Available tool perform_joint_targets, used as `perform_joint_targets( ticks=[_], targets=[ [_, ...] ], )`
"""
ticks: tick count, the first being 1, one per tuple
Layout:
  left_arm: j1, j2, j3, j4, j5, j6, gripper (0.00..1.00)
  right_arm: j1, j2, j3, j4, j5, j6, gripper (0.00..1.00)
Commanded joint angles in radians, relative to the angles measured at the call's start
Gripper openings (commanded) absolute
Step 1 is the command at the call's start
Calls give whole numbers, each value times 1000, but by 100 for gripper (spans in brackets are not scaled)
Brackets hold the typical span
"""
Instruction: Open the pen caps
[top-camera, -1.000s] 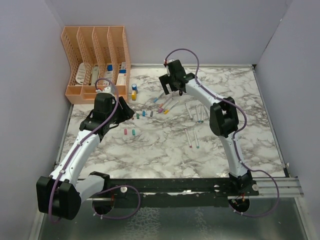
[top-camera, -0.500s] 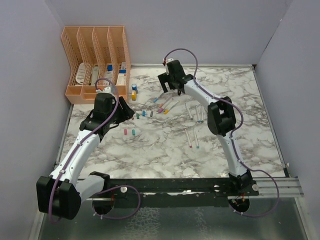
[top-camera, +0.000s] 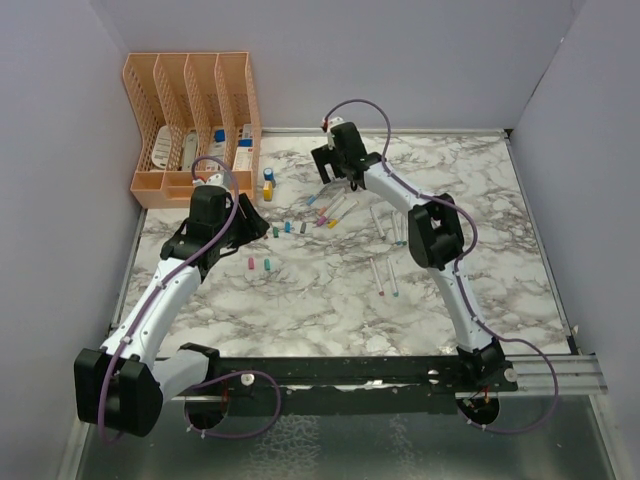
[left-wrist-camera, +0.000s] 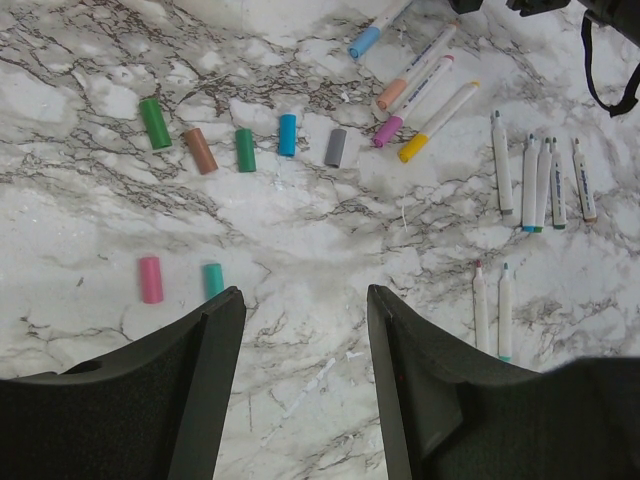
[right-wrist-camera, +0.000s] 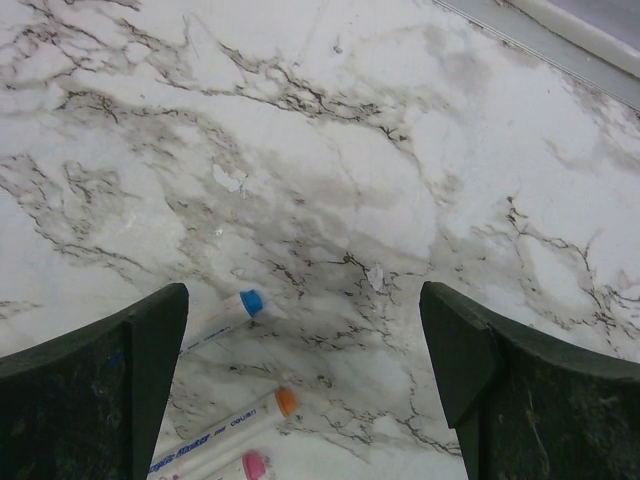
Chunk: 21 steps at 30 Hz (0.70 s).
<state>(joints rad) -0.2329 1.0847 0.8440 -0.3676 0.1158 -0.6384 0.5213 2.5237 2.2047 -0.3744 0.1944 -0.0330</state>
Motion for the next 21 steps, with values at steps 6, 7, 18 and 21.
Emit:
perform_joint_targets(
  ticks=[6,7,18,21],
  targets=[
    [6,6,1,23,7,-4,55,-4,52,59,40,-31,-12,99],
    [6,6,1,23,7,-4,55,-5,56,62,39,-30,-13,99],
    [6,9,1,23,6,-2,55,-5,81,78,27,-38,-26,99],
    [6,9,1,23,6,-3,55,-4,87,80,16,-35,-31,99]
  ],
)
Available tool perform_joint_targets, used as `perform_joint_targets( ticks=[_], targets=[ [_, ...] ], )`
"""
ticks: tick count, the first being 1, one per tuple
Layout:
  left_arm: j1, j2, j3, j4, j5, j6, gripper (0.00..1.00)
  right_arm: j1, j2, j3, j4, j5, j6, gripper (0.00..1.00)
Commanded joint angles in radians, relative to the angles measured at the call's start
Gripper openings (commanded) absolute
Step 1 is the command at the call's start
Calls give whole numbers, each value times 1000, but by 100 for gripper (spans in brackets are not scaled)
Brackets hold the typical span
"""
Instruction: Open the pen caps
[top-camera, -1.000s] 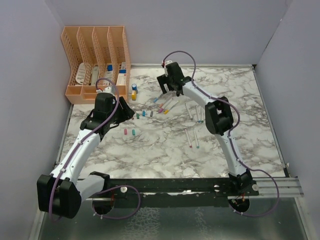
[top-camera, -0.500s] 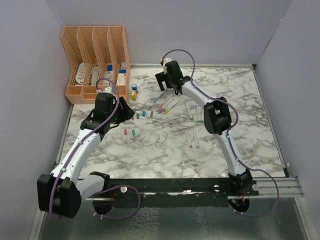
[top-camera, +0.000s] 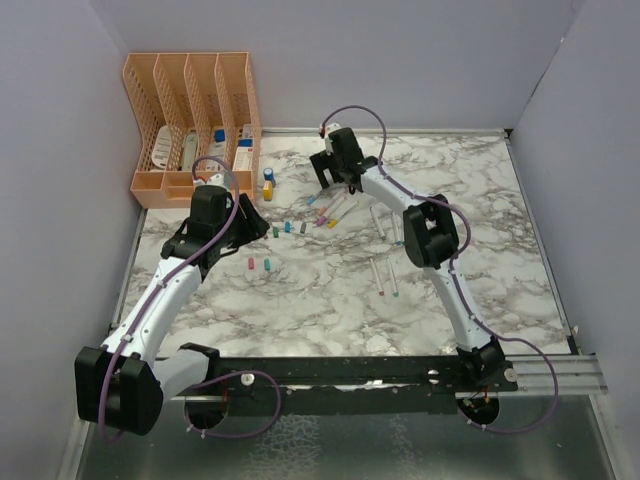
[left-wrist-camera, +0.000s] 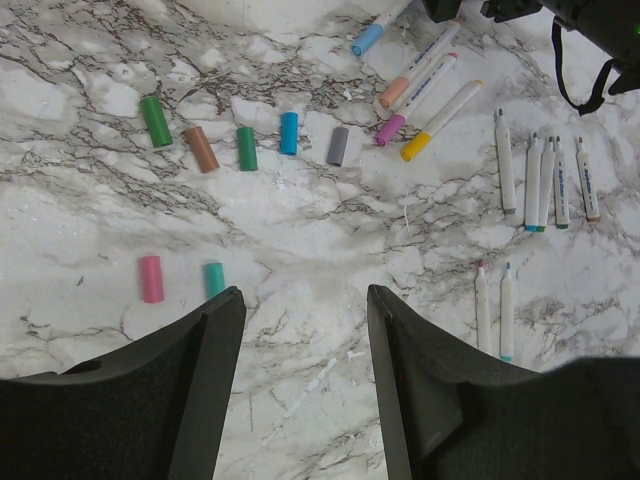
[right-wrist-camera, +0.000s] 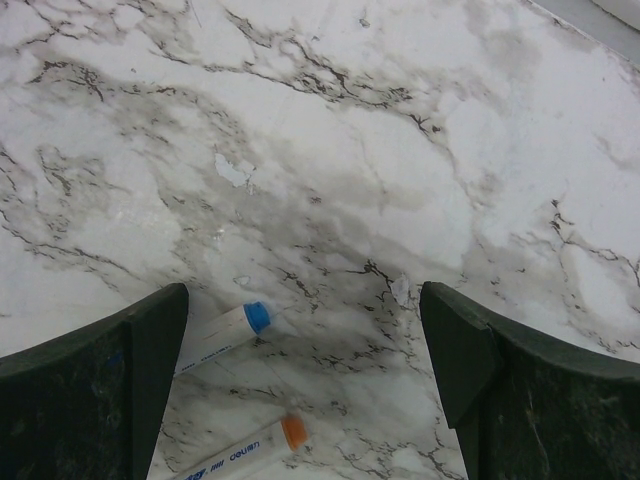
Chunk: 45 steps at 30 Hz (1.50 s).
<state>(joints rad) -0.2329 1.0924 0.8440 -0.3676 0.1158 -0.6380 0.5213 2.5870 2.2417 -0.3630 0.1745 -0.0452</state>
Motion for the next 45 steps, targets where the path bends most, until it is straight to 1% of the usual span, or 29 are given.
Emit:
perform_joint_targets(
  ticks=[1,7,15,28,45],
  targets=[
    [6,1,1,22,6,-2,55,-4,26,44,-1,-14,-21,99],
    [6,3,-2,24,5,-5,55,-4,12,8,-33,6,-27,99],
    [6,0,-18,35,5,-11,55,-4,-88,-177,-43,14,-34,99],
    [6,1,-36,49,18,-16,55,-4,-207,-365,-84,40,-28,100],
    [6,-3,-58,72,34,-19,55,-4,-382,-588,-144,72,51,100]
  ],
)
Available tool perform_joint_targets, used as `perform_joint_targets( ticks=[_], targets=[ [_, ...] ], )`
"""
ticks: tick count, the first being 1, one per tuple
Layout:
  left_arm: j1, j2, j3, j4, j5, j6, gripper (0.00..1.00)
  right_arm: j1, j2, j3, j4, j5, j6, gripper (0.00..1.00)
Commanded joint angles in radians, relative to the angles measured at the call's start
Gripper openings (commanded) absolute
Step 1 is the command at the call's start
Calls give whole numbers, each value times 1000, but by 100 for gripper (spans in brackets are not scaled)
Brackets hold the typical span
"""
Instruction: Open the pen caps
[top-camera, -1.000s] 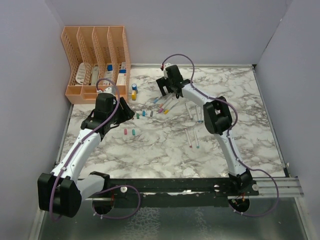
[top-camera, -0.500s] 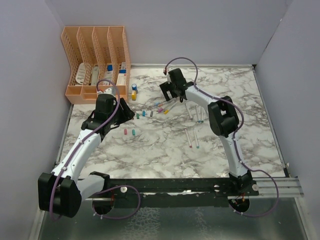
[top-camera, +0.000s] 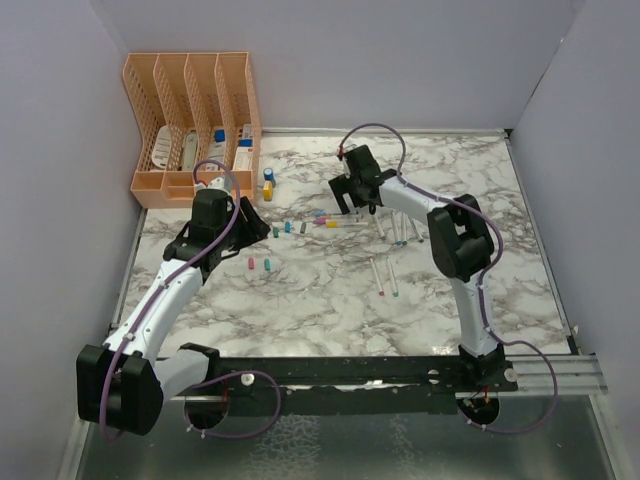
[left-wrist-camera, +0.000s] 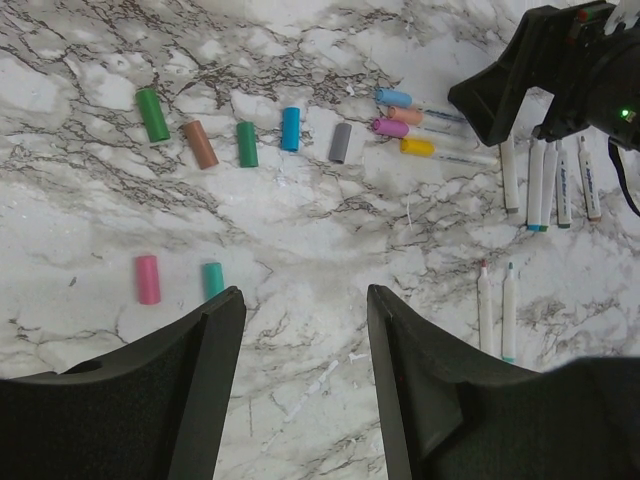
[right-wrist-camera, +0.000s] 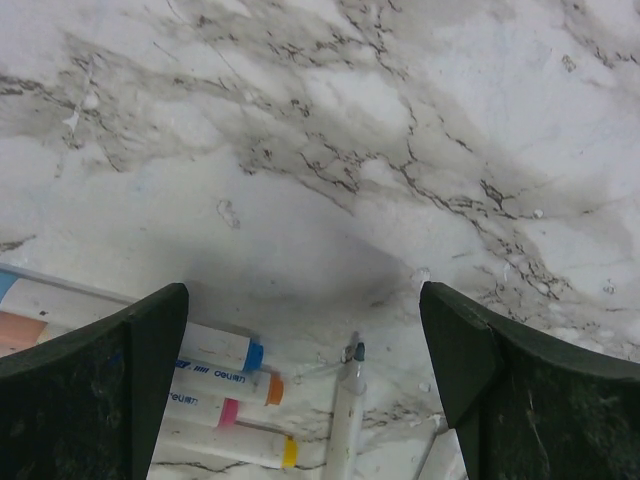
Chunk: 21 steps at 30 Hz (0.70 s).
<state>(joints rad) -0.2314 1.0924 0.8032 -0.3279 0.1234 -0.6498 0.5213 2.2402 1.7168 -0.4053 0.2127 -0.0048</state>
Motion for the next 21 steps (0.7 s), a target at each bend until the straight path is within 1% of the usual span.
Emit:
perform_joint_targets(
  ticks=[1,6,12,21],
  targets=[
    [5,-4,-19,33,28,-9,55,-4,-43,-74,-106,32,14,100],
    [4,-6,-23,39,32,-12,55,-3,-80,-127,-119,20,14,99],
    [5,-8,-31,48,34,-15,55,11,-155,-238,-89,-6,2,99],
    [4,-12,-41,56,38,-19,55,80,-216,-334,-59,-9,1,99]
  ],
)
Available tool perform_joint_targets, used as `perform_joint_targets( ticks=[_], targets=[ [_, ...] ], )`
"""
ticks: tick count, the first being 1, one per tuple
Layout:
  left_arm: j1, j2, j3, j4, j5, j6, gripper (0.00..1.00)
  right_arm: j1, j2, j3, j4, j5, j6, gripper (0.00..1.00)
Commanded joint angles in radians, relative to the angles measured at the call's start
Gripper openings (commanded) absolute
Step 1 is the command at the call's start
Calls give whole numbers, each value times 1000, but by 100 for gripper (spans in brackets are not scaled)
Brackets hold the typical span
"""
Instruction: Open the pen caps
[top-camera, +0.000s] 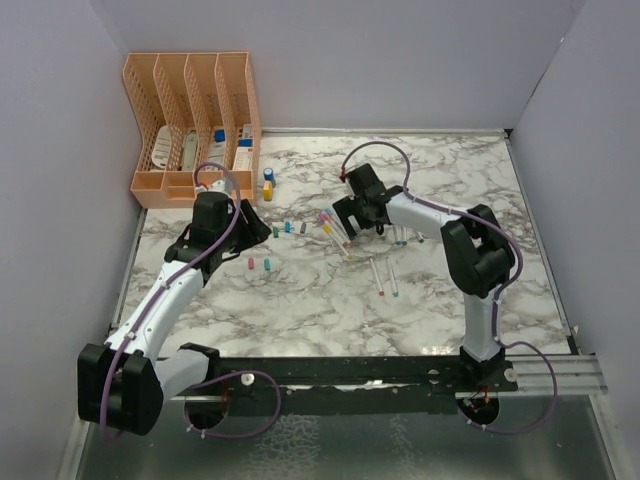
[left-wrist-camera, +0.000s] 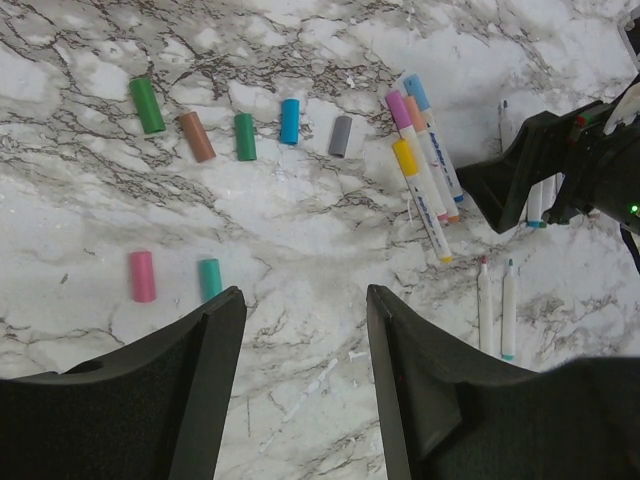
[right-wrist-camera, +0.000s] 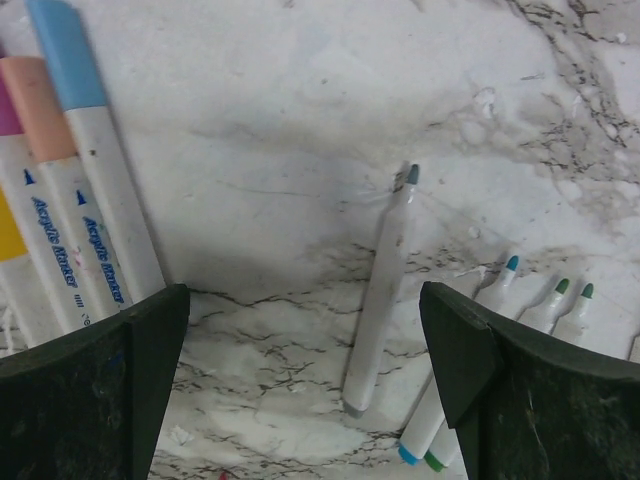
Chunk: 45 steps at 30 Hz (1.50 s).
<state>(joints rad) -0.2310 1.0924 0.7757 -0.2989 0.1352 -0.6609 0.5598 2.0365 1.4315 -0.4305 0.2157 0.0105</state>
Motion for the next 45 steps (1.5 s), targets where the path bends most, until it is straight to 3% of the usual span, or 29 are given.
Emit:
perform_joint_targets(
  ticks=[1,14,20,24,30,45],
  targets=[
    [4,-12,-15,27,27,-8,55,48,-13,-50,-34,-15,-11,99],
    [4,-26,-30,29,25,-10,55,111,-48,-43,-50,-58,43,99],
    [4,-17,-29,36,26,-9,55,112,-129,-48,-16,66,115,99],
    [4,-13,-30,48,30,-16,55,112,-171,-21,-3,54,137,98],
    [4,0,-26,57,40,-19,55,111,-115,51,-67,30,163,97],
    [4,27,-2,61,51,-12,54,117,-41,43,-41,-11,170,94]
  ],
)
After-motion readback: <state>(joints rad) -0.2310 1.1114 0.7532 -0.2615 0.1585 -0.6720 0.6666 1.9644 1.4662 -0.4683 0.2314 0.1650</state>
